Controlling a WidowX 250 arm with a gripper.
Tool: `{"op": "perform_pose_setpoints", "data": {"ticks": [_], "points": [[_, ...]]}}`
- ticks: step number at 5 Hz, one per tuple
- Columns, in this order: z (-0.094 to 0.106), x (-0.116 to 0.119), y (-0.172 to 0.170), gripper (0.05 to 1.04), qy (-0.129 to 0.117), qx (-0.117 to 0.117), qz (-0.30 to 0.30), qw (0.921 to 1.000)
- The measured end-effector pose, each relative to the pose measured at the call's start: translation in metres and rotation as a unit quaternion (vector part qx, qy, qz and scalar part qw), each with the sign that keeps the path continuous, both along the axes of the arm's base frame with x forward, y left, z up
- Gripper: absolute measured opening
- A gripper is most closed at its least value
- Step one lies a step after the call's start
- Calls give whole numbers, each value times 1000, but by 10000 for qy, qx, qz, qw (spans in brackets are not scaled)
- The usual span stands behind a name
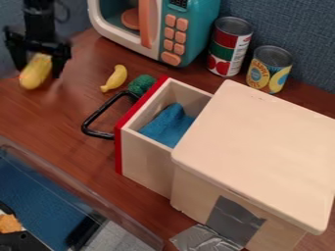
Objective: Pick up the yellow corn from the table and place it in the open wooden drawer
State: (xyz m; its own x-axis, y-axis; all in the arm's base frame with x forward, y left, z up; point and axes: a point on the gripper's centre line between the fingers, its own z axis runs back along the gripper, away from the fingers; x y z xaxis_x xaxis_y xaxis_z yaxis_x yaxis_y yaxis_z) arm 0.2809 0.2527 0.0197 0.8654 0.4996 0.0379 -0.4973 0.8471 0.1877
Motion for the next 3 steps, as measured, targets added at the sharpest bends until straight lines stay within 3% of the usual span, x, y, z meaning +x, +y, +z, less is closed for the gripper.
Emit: {"op": "perform_pose_setpoints", "data": {"ticks": [1, 2, 3], "points": [[7, -10, 27, 947, -91, 138, 175, 9997], [-7, -19, 35, 690, 155, -116, 208, 9996], [-2, -20, 26, 664, 94, -322, 135, 9993]]}}
